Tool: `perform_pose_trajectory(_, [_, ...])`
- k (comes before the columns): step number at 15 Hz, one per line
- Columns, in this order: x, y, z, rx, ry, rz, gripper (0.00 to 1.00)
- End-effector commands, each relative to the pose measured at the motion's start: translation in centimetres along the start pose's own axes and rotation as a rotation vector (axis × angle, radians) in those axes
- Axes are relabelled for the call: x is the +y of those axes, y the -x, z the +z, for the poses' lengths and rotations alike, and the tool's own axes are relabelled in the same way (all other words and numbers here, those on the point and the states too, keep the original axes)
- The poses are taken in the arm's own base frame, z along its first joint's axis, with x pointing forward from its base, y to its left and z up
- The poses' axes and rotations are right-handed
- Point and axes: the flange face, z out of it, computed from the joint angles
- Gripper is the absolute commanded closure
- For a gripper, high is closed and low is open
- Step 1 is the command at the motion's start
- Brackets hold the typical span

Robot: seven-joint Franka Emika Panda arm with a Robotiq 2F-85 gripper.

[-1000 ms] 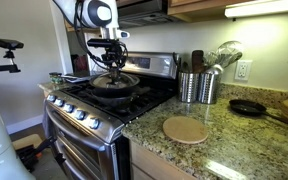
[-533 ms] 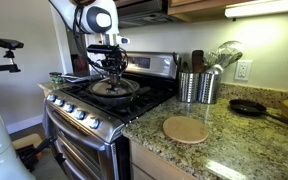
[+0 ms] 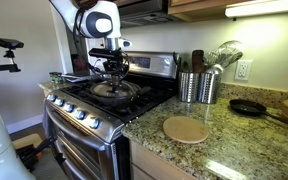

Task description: Put the lid on the black pan

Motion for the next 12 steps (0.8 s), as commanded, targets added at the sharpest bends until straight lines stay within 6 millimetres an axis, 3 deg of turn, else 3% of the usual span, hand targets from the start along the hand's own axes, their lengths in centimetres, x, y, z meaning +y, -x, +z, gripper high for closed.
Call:
perform_pose_trajectory(1, [0.7,0.7,0.0,0.03,0.0,-0.005,0.31])
perform_pose_trajectory(2, [0.8,0.8,0.0,0.035,0.001,-0.006,0.3])
perform_pose_trajectory(7, [1.4,0.9,-0.8,0.075,0.014,0.002,0.0])
perform_pose_trajectory(11, [1.8,1.2,-3.3,0.092,0.037,0.008,0.0])
perform_pose_trajectory(12, [1.9,1.3,-4.8,0.084,0.051,0.01,0.0])
